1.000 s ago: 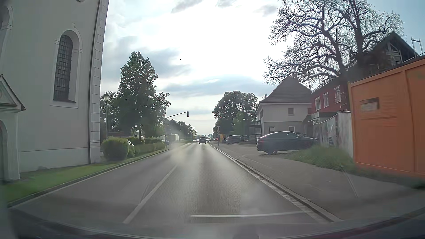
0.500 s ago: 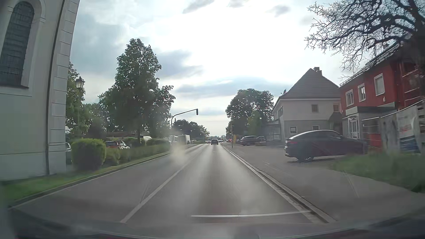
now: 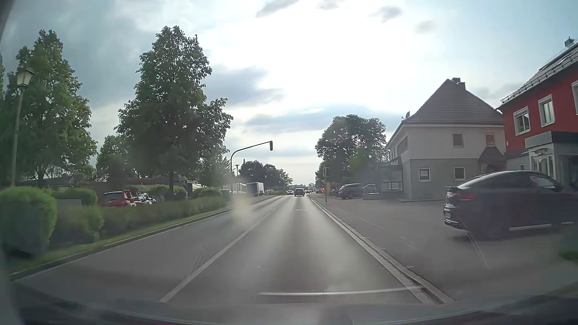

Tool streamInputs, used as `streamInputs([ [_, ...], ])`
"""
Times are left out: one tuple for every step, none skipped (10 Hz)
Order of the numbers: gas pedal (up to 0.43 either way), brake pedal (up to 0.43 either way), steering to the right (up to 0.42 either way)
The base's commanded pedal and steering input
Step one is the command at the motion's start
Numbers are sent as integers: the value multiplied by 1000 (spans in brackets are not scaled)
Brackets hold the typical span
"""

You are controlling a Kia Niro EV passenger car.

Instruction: Follow the waypoints while adhering to traffic rules and regulations

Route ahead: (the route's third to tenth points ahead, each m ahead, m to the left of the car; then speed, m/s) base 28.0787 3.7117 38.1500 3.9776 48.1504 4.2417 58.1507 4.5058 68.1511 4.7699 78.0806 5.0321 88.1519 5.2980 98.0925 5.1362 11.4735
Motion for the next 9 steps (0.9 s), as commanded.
streamInputs([
  [197,0,-11],
  [197,0,-11],
  [197,0,-10],
  [197,0,-7],
  [197,0,-4],
  [197,0,-3],
  [197,0,-2],
  [197,0,-3],
  [197,0,-4],
])
